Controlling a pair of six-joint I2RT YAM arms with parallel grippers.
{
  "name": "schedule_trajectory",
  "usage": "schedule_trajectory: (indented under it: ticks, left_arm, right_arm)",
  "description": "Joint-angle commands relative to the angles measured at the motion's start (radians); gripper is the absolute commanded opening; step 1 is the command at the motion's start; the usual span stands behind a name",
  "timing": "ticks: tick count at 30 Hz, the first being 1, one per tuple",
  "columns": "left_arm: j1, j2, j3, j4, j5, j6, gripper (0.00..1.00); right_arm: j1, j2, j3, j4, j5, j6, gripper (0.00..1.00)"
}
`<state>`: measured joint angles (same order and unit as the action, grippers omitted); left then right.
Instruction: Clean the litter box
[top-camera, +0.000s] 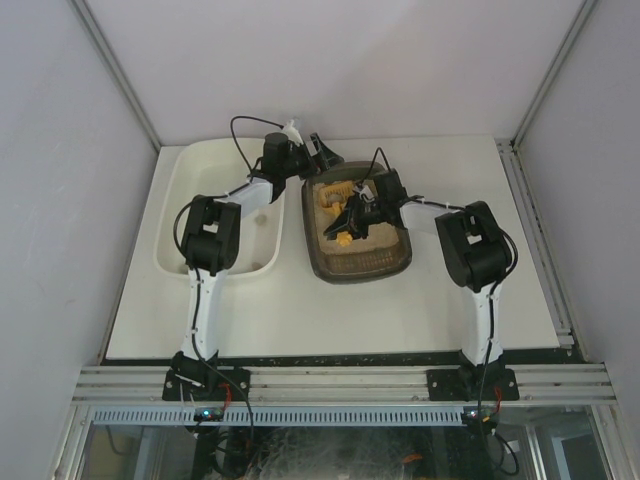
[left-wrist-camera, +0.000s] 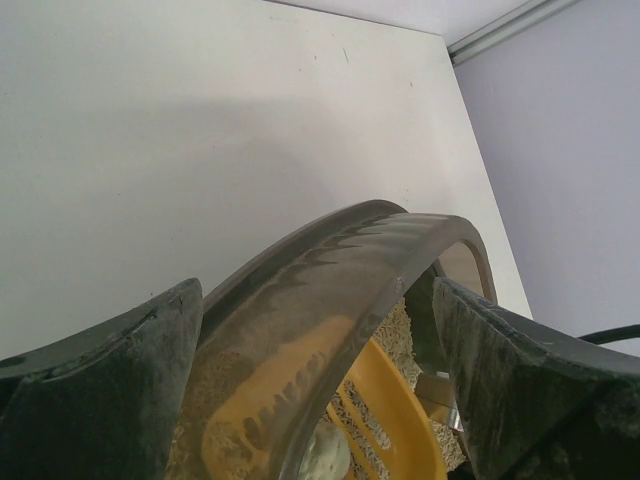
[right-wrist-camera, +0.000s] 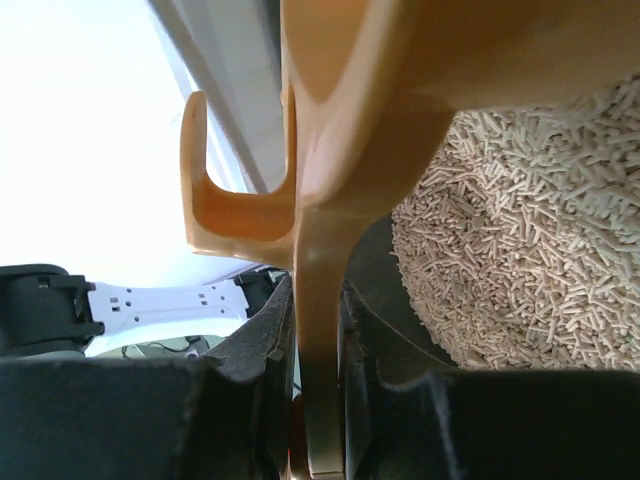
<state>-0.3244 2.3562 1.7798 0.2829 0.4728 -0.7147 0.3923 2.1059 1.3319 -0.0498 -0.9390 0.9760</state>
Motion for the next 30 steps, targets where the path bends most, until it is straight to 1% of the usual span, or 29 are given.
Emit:
schedule_trajectory:
  ticks: [1, 3, 7, 12, 14, 16, 19, 21, 23, 26, 29, 30]
  left_arm:
    - [-0.033, -0.068, -0.031, 0.01, 0.058, -0.023, 1.0]
    - [-0.032, -0.074, -0.038, 0.01, 0.058, -0.019, 1.0]
    - [-0.03, -0.092, -0.043, -0.012, 0.059, -0.013, 1.0]
    - [-0.03, -0.105, -0.006, -0.118, 0.056, -0.012, 1.0]
    - [-0.032, -0.126, -0.003, -0.167, 0.029, 0.008, 1.0]
    - [-0.037, -0.151, 0.013, -0.24, 0.003, 0.059, 1.0]
    - [-0.036, -0.2, 0.007, -0.282, -0.034, 0.099, 1.0]
    - [-0.037, -0.219, 0.032, -0.333, -0.038, 0.131, 1.0]
    - [-0.036, -0.219, 0.094, -0.418, -0.044, 0.18, 1.0]
    - [-0.017, -0.206, 0.18, -0.519, -0.037, 0.205, 1.0]
    - [0.011, -0.206, 0.25, -0.604, -0.024, 0.21, 1.0]
    - [0.017, -0.216, 0.261, -0.632, -0.03, 0.236, 1.0]
  right_arm:
    - [0.001, -0.07, 0.006, -0.003, -0.015, -0.052, 0.0]
    - [0.001, -0.094, 0.006, -0.036, 0.004, -0.079, 0.0]
    - [-0.003, -0.15, 0.007, -0.159, 0.053, -0.143, 0.0]
    - [-0.008, -0.21, 0.006, -0.324, 0.084, -0.243, 0.0]
    - [-0.007, -0.232, 0.006, -0.372, 0.1, -0.27, 0.0]
    - [-0.007, -0.259, -0.01, -0.384, 0.103, -0.283, 0.0]
    - [-0.008, -0.305, -0.046, -0.386, 0.111, -0.288, 0.0]
    - [-0.009, -0.333, -0.071, -0.387, 0.117, -0.292, 0.0]
    - [-0.01, -0.378, -0.122, -0.357, 0.119, -0.295, 0.0]
    - [-0.012, -0.457, -0.246, -0.215, 0.085, -0.284, 0.0]
    - [-0.022, -0.53, -0.414, 0.05, 0.04, -0.242, 0.0]
    - [-0.025, -0.559, -0.479, 0.173, 0.026, -0.209, 0.0]
